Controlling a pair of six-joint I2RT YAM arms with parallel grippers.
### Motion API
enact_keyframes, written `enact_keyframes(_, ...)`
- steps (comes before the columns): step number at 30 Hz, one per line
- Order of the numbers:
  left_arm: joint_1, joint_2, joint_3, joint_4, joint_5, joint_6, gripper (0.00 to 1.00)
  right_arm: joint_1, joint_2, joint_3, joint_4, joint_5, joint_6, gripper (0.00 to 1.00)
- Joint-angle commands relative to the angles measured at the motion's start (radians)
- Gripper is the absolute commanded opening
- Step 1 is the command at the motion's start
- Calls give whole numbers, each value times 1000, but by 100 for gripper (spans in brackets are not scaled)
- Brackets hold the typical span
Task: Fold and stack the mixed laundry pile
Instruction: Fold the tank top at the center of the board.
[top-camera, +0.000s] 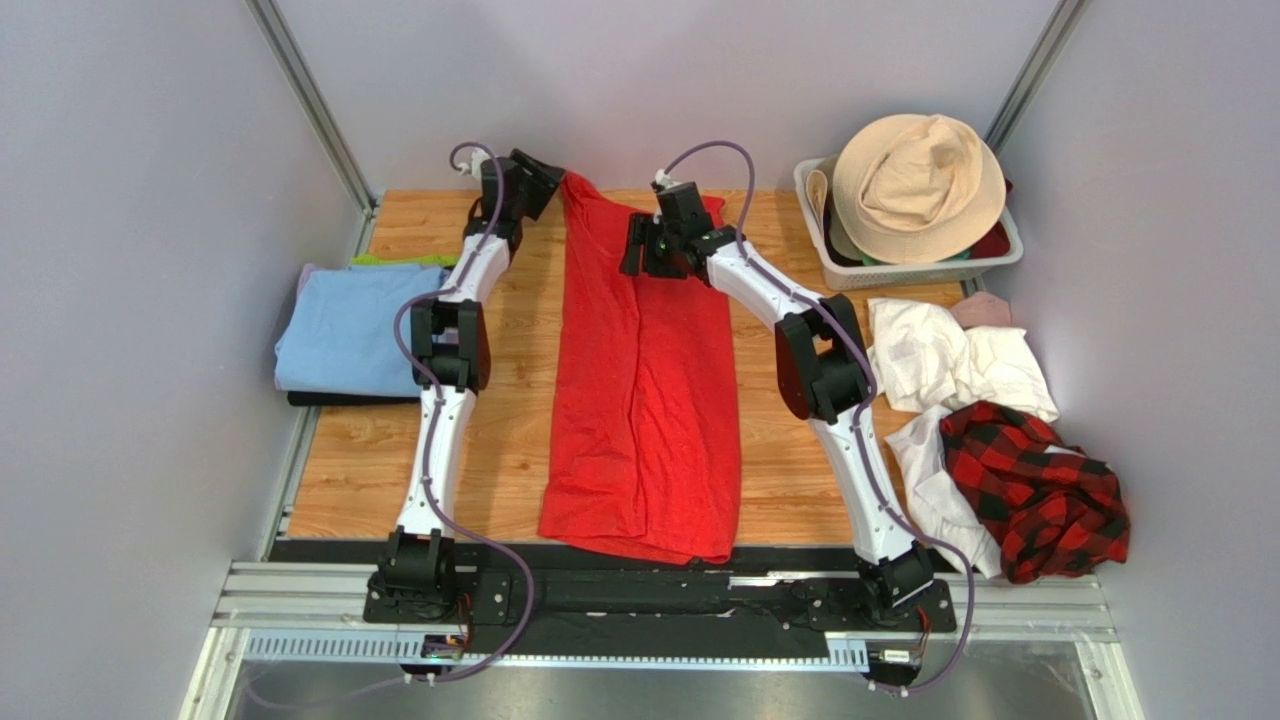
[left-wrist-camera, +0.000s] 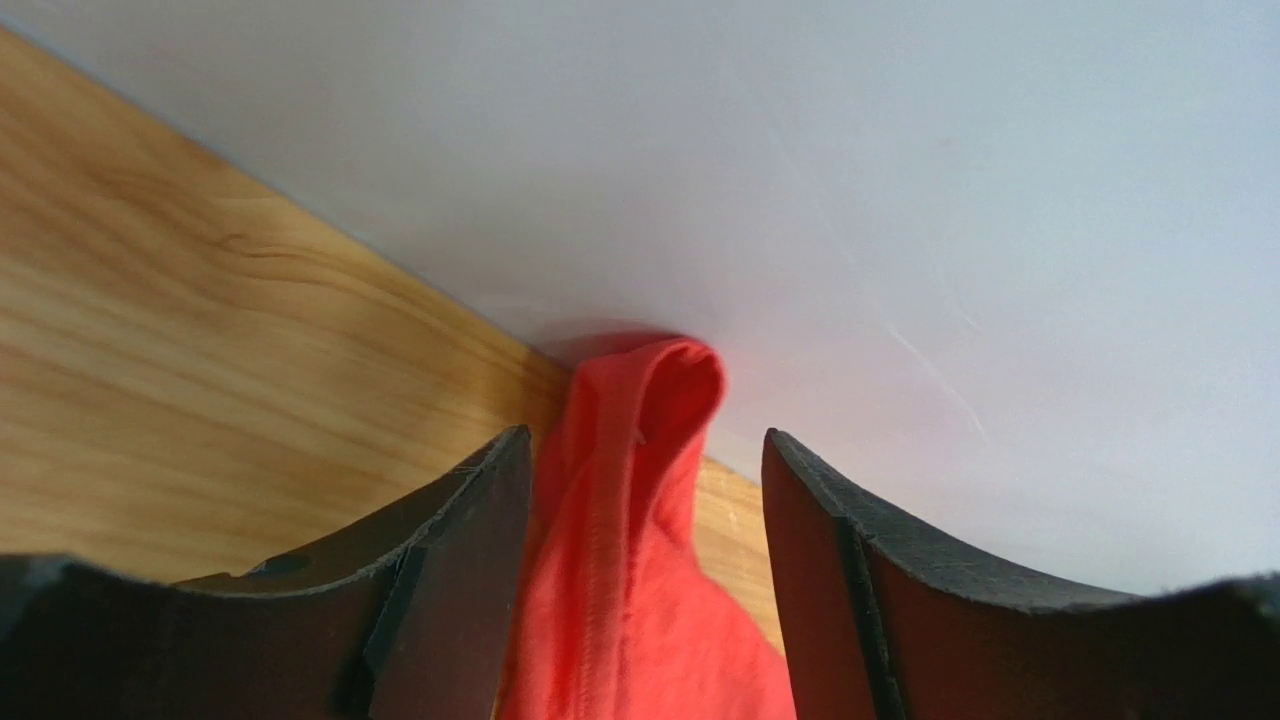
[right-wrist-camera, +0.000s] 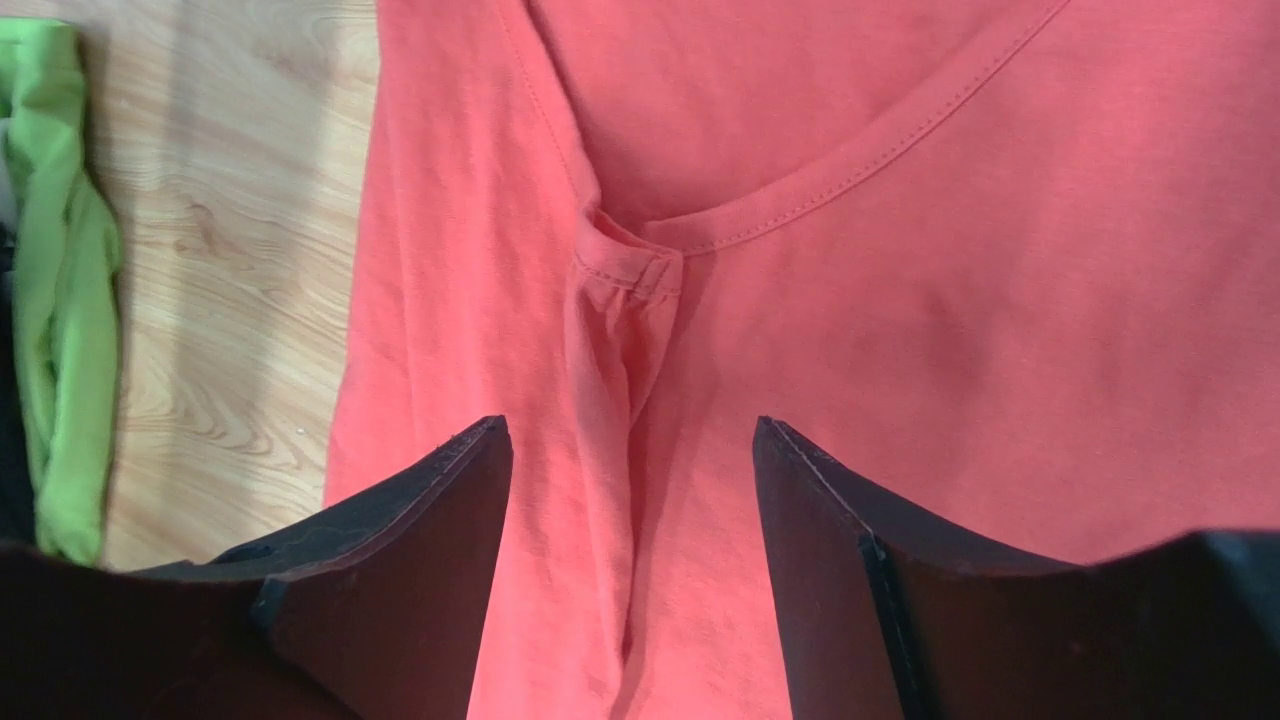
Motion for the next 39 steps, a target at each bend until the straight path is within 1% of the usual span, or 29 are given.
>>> enact_keyframes(1,-44,38,68,74,-51,-35,64,18,14,41,1,65,-46,64)
enact_keyframes(3,-51,41,67,82,-59,-46,59,21,18,36,6,63,-44,63)
enact_keyframes(5,-54,42,67,76,-66,-49,57,21,15,29,16,62,-41,63)
enact_keyframes(8,-57,48,67,65,-76,-45,59,21,8,13,27,65,-37,63)
enact_keyframes(9,-57,49,65,68,-76,-49,57,20,5,9,27,65,-37,62)
enact_keyframes(10,-57,52,68,71,-76,-49,36,21,4,6,29,63,-35,61)
enact_keyframes(11,-57,54,67,74,-79,-46,22,21,1,-1,35,63,-34,60)
enact_keyframes(13,-60,42,67,79,-83,-22,0,23,-2,-13,41,65,-32,59)
enact_keyframes(17,-71,6,65,77,-112,75,0,23,7,-5,32,71,-31,55)
enact_keyframes(18,-79,-1,65,82,-112,122,0,21,10,-2,33,78,-29,50)
enact_keyframes(20,-88,-17,65,91,-151,170,0,21,18,9,32,91,-24,44)
enact_keyframes(21,-99,-21,65,96,-157,219,0,20,18,12,32,92,-21,41)
enact_keyframes(23,-110,-31,65,117,-166,260,0,18,28,18,42,79,-2,39)
enact_keyframes(25,-126,-29,67,136,-166,305,0,9,36,21,59,36,14,40)
enact_keyframes(26,-131,-31,70,146,-166,317,0,6,44,27,62,23,20,44)
enact_keyframes(29,-149,-29,71,150,-171,356,0,1,45,29,85,-23,31,52)
enact_keyframes(31,-154,-28,71,151,-169,370,0,0,48,25,108,-47,34,55)
enact_keyframes(33,-159,-26,71,150,-168,388,0,-3,65,48,112,-52,35,55)
enact_keyframes(36,-165,-31,70,142,-168,429,0,-16,84,76,99,-78,49,53)
enact_keyframes(39,-171,-38,65,140,-183,474,0,-22,67,47,139,-99,61,54)
